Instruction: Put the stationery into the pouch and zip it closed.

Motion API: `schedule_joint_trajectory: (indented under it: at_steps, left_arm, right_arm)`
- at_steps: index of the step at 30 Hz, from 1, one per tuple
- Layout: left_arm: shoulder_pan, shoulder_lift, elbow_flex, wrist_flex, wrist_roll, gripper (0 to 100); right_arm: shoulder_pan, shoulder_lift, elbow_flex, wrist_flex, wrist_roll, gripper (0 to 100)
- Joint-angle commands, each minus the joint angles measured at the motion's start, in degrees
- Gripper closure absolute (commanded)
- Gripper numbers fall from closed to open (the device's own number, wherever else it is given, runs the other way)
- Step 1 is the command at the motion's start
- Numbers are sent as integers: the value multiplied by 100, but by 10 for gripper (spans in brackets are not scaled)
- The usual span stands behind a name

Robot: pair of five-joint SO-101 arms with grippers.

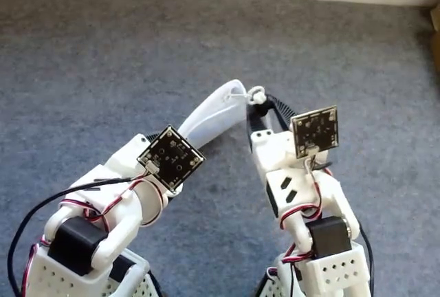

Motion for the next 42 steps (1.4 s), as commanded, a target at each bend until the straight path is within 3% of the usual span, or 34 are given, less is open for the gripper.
schedule_joint_trajectory:
  at_steps: [1,20,28,33,42]
  left_arm:
    - [-136,-13,127,44,44,994]
    - [-171,-13,127,70,44,994]
    - [-171,-13,127,70,44,994]
    - [-180,-13,101,70,44,994]
    - [-945,-22,-84,-554,-281,994]
  right_arm:
    - [549,-4,-66,-303,-35,992]
    - [2220,22,-22,-1121,-18,993]
    - [2141,-40,-22,-1103,-18,961]
    - [1851,-48,-286,-13,-35,777]
    - [1455,-48,-1701,1851,-35,773]
